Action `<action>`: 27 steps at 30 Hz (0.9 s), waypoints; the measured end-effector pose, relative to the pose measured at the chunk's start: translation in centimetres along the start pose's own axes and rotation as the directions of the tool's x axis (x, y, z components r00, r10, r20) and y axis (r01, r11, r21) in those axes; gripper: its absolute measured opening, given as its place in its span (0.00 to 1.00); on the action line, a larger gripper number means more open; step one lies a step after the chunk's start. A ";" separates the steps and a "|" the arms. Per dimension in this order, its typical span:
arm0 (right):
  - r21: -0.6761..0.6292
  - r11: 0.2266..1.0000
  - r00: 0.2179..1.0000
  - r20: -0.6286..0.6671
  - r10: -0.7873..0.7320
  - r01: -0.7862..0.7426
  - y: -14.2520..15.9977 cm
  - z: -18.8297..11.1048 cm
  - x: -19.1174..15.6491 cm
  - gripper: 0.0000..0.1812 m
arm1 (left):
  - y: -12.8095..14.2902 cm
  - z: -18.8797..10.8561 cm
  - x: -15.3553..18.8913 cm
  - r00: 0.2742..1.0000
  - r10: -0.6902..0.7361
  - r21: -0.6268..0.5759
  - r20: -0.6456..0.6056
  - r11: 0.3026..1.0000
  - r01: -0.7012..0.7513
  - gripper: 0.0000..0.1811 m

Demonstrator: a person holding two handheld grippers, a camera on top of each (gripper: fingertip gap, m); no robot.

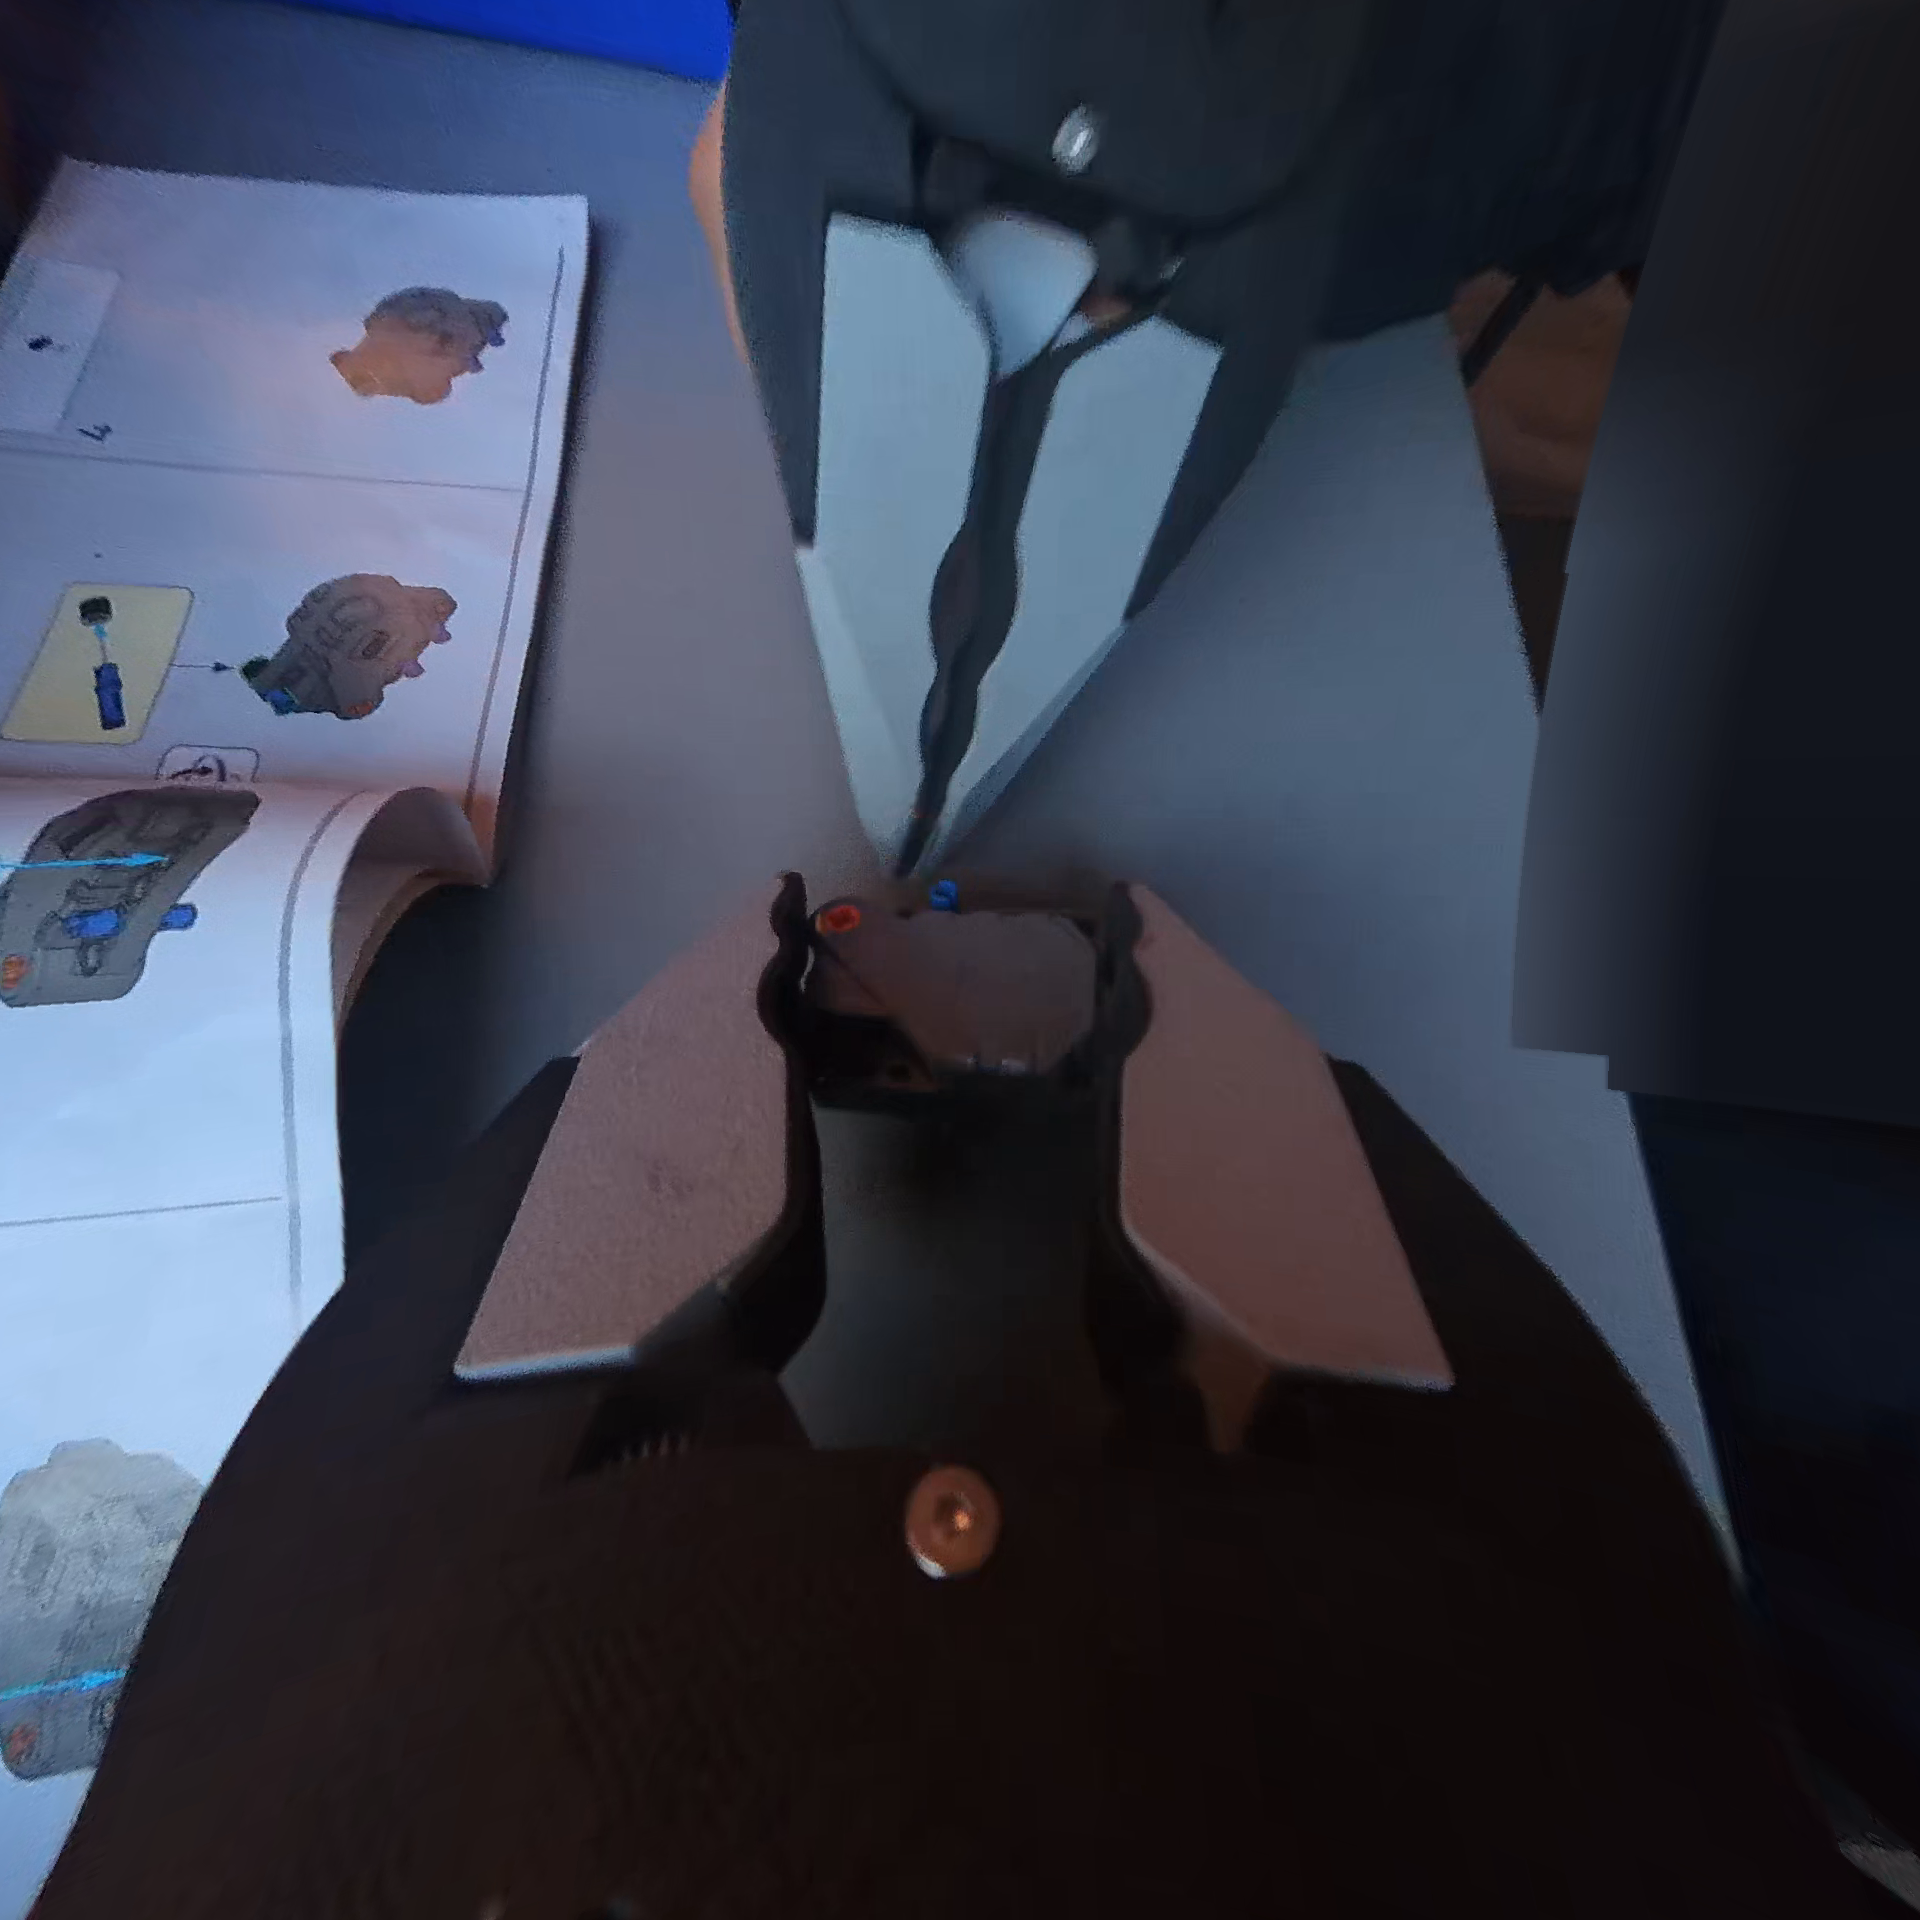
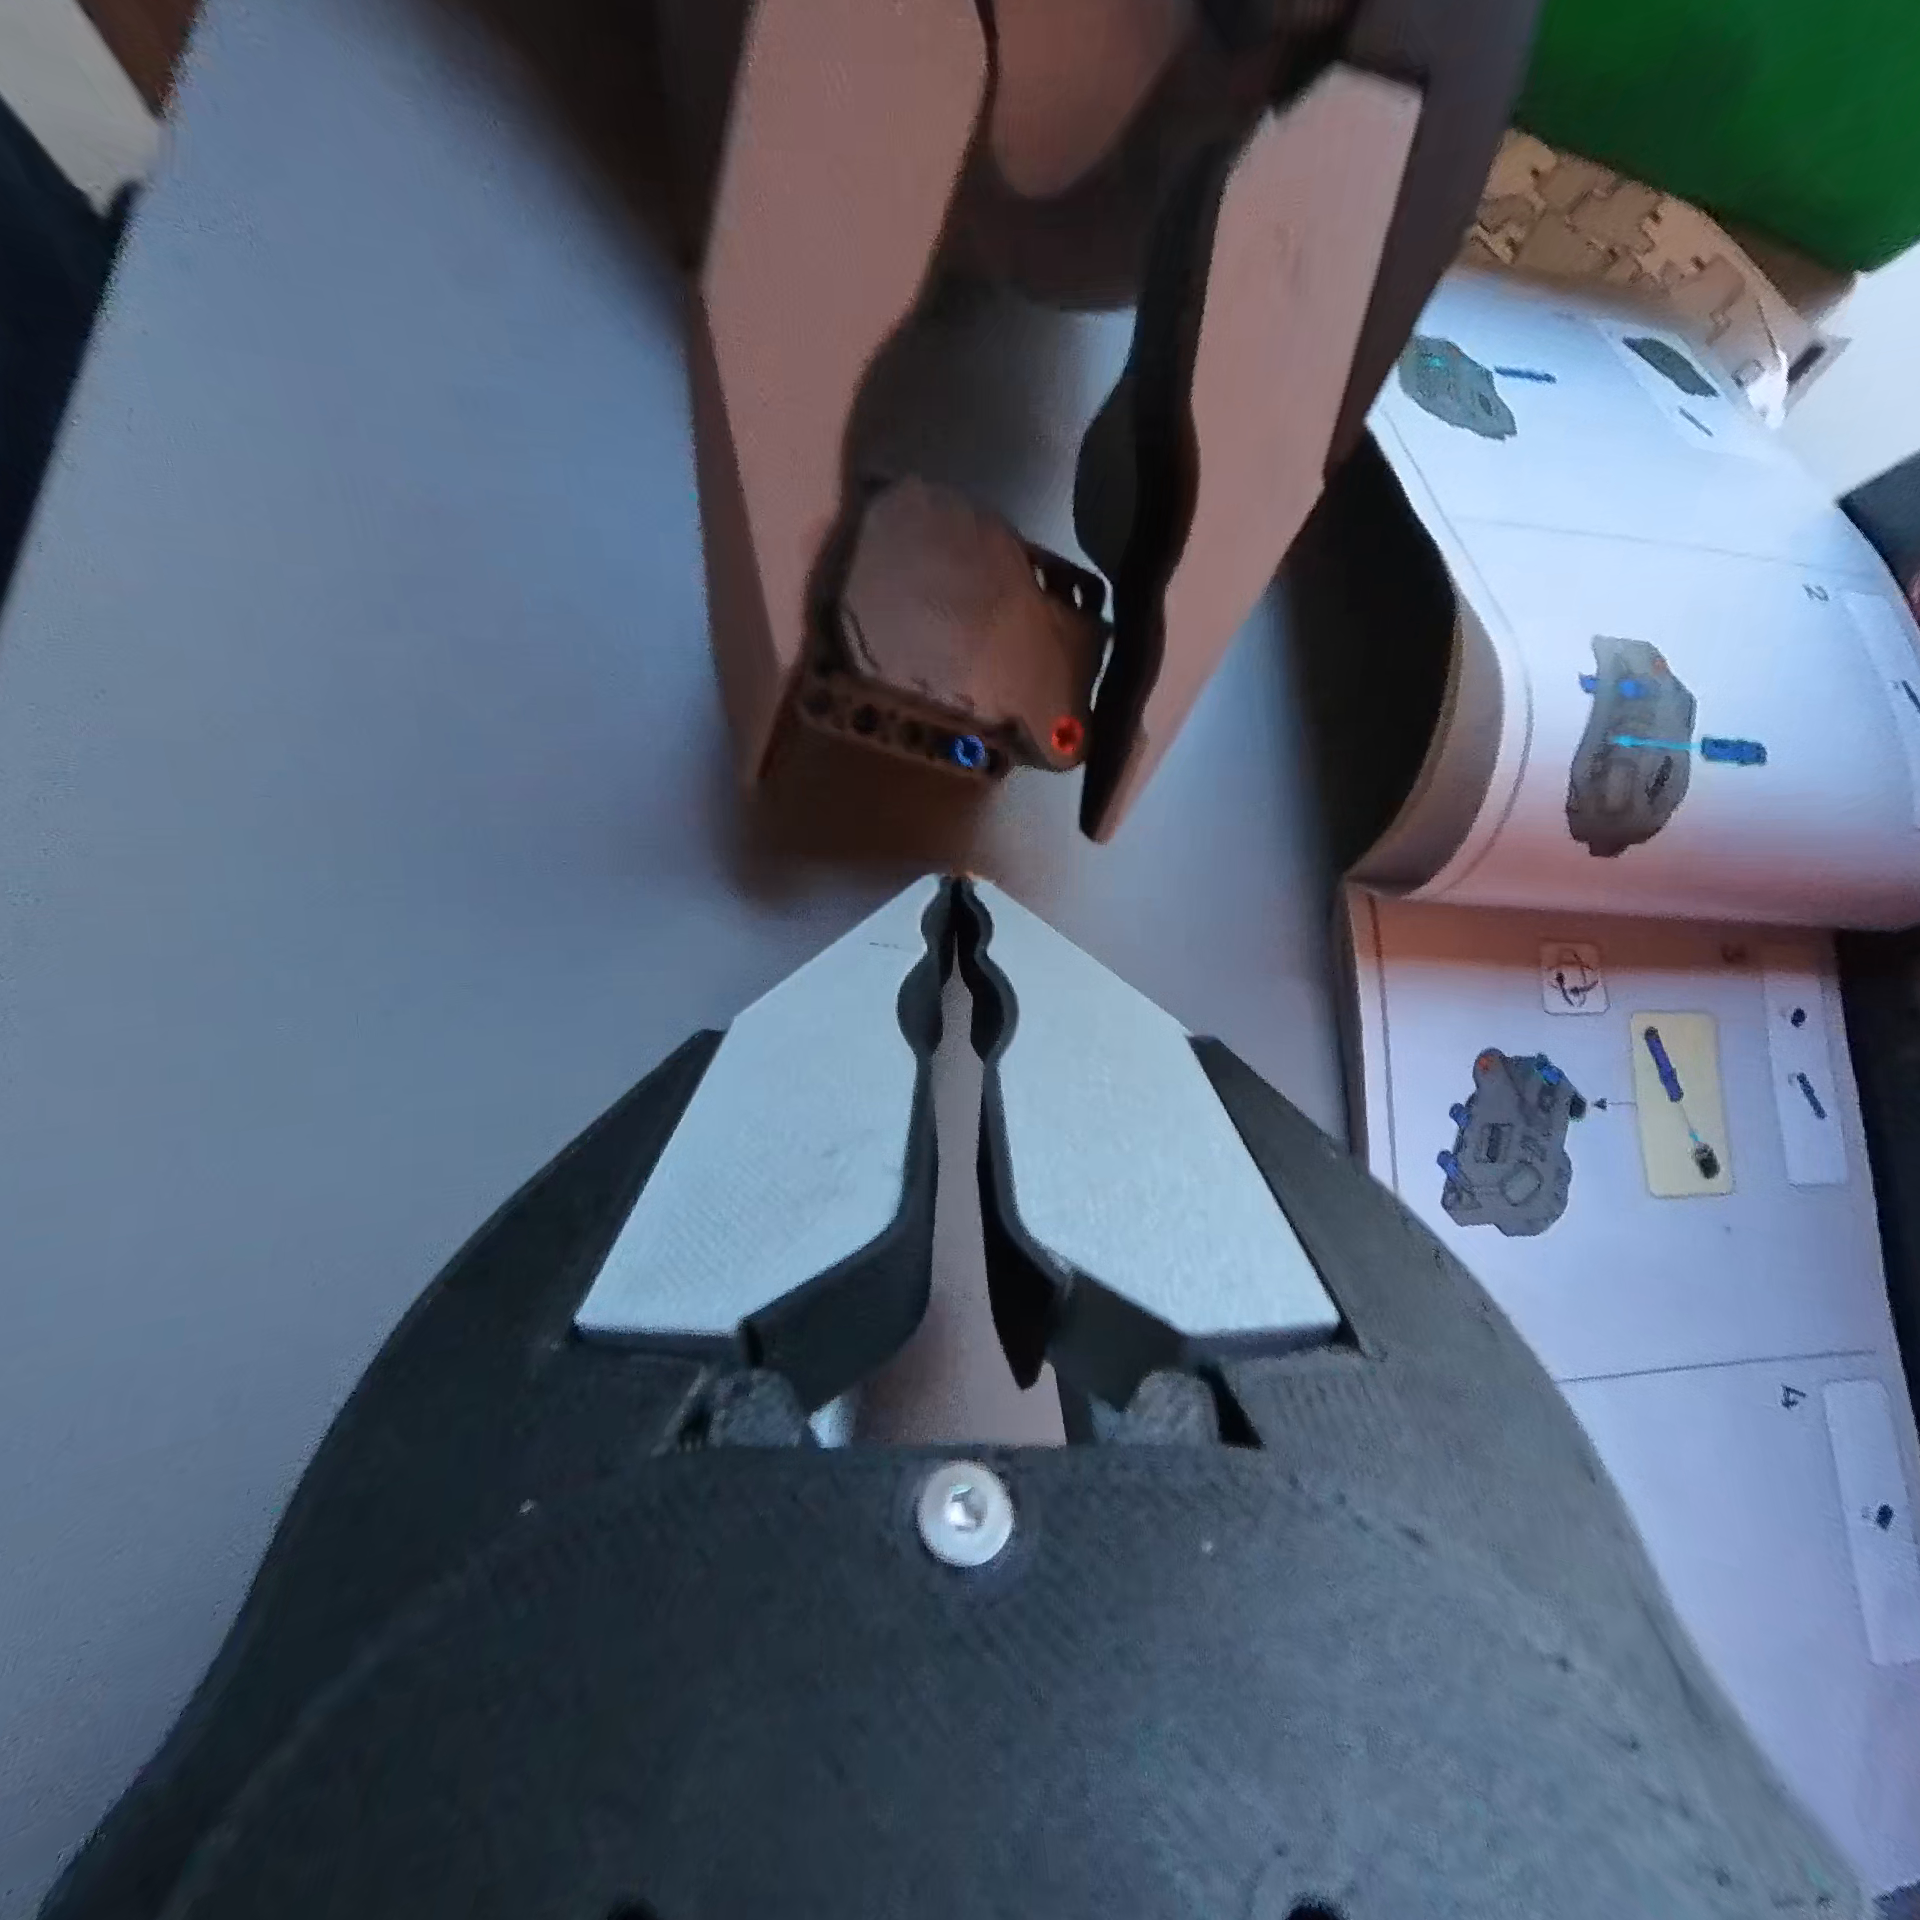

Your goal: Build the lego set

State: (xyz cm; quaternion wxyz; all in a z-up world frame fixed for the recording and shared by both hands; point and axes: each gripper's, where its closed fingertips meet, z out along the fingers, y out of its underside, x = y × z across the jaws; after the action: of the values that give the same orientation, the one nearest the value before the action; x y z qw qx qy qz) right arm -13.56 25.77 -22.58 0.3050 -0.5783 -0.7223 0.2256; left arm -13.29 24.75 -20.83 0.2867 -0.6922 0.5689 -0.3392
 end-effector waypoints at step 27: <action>-0.022 0.997 0.994 0.078 0.080 -0.079 -0.3 0.1 -1.9 0.00 | -0.8 -0.1 0.4 0.999 -0.017 0.037 0.041 0.999 0.016 0.30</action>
State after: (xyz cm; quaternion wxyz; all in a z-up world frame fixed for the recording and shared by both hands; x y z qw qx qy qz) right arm -13.57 23.82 -22.73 0.2616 -0.6000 -0.7123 0.2534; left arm -12.86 24.48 -20.13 0.3083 -0.6984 0.5508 -0.3374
